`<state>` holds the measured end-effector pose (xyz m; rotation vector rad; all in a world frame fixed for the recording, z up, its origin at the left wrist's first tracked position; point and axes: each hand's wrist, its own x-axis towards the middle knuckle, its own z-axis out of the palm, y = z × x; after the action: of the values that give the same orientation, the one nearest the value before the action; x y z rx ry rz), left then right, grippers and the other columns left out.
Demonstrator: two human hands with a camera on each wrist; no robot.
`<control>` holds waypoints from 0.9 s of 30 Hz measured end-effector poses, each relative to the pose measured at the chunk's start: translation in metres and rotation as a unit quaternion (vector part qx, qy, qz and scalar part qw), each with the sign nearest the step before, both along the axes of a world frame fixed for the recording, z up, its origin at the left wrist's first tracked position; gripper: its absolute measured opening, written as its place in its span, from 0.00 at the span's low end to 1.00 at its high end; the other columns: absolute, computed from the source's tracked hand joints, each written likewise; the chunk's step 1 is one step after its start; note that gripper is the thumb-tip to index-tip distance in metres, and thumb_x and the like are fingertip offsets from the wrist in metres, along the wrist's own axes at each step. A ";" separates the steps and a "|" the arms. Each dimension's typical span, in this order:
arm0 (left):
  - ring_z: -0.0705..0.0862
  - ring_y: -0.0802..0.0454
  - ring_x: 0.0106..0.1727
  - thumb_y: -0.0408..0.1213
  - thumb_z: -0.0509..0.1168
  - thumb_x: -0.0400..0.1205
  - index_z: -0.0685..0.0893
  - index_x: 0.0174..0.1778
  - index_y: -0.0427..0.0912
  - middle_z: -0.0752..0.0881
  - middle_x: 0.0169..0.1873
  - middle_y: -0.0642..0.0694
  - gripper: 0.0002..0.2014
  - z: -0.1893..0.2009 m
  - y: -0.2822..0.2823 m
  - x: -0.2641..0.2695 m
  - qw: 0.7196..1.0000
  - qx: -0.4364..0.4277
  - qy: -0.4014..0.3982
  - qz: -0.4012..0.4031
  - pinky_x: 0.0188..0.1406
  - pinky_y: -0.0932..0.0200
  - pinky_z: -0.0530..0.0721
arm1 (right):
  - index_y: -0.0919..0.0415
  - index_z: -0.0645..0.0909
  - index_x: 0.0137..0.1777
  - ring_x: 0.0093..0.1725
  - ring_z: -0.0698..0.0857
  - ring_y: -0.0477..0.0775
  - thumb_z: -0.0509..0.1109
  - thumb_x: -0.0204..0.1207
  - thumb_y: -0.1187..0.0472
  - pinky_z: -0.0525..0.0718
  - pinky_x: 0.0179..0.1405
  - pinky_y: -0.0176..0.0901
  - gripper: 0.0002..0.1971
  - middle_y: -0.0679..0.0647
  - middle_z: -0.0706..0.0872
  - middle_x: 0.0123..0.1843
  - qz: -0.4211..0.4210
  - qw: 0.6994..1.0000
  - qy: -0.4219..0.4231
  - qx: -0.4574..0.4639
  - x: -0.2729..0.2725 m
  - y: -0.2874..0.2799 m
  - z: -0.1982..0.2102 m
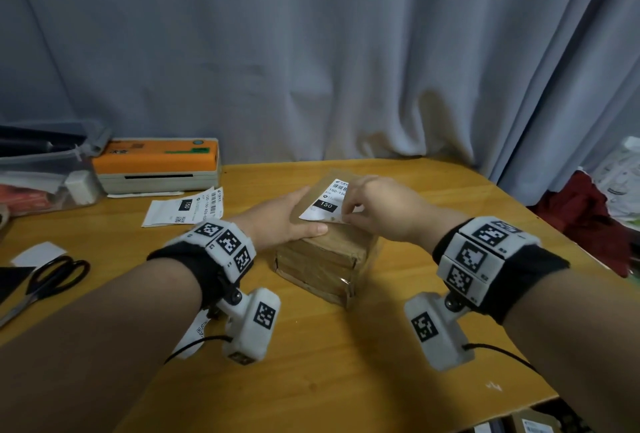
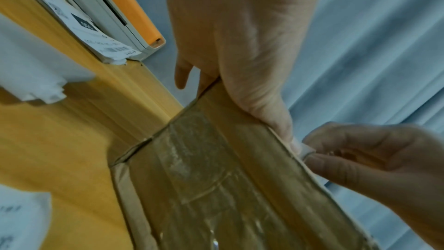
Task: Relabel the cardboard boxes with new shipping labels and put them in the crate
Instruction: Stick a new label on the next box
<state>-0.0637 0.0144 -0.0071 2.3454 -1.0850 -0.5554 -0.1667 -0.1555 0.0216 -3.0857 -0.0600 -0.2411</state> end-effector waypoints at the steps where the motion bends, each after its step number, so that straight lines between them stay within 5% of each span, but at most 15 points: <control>1: 0.69 0.52 0.76 0.59 0.65 0.76 0.51 0.83 0.50 0.67 0.79 0.50 0.43 0.000 0.000 -0.001 1.000 0.002 -0.001 0.005 0.70 0.59 0.69 | 0.53 0.87 0.48 0.58 0.79 0.52 0.67 0.76 0.56 0.74 0.58 0.46 0.07 0.48 0.84 0.53 -0.003 1.000 -0.012 -0.009 0.001 0.000 0.000; 4: 0.67 0.50 0.78 0.62 0.64 0.75 0.52 0.83 0.50 0.64 0.80 0.49 0.44 0.000 -0.001 -0.001 0.999 0.027 -0.018 0.012 0.73 0.57 0.68 | 0.50 0.87 0.49 0.61 0.77 0.51 0.68 0.76 0.54 0.64 0.57 0.44 0.07 0.47 0.83 0.55 -0.016 0.999 -0.043 -0.019 0.002 -0.002 0.003; 8: 0.65 0.47 0.80 0.64 0.63 0.74 0.51 0.83 0.51 0.62 0.81 0.48 0.45 0.001 -0.003 0.003 0.998 0.058 -0.025 0.013 0.75 0.53 0.67 | 0.49 0.87 0.46 0.60 0.76 0.49 0.69 0.75 0.53 0.51 0.44 0.41 0.06 0.46 0.83 0.53 -0.025 0.997 -0.067 -0.022 0.002 -0.003 0.004; 14: 0.67 0.47 0.78 0.62 0.64 0.74 0.52 0.83 0.49 0.64 0.80 0.46 0.45 0.001 -0.004 0.006 0.998 0.054 -0.012 0.012 0.75 0.54 0.69 | 0.51 0.87 0.43 0.59 0.78 0.50 0.70 0.75 0.54 0.60 0.57 0.47 0.04 0.47 0.83 0.53 -0.075 0.991 -0.111 0.024 -0.003 -0.015 0.021; 21: 0.70 0.49 0.76 0.60 0.65 0.75 0.53 0.83 0.49 0.67 0.78 0.48 0.44 0.002 -0.004 0.005 0.999 0.031 0.000 0.017 0.65 0.63 0.68 | 0.52 0.87 0.42 0.58 0.78 0.49 0.71 0.74 0.54 0.60 0.59 0.45 0.05 0.47 0.84 0.52 -0.104 0.986 -0.114 0.054 -0.016 -0.020 0.019; 27: 0.70 0.47 0.76 0.64 0.64 0.74 0.52 0.83 0.50 0.66 0.79 0.47 0.45 0.001 -0.004 0.003 0.998 0.050 -0.028 0.019 0.70 0.56 0.70 | 0.56 0.82 0.38 0.49 0.79 0.48 0.71 0.72 0.55 0.62 0.58 0.46 0.06 0.46 0.83 0.44 -0.167 0.971 -0.110 0.128 -0.027 -0.015 -0.005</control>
<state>-0.0604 0.0106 -0.0058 2.4763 -1.0587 -0.5435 -0.1936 -0.1707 0.0164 -2.7808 0.4479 -0.5565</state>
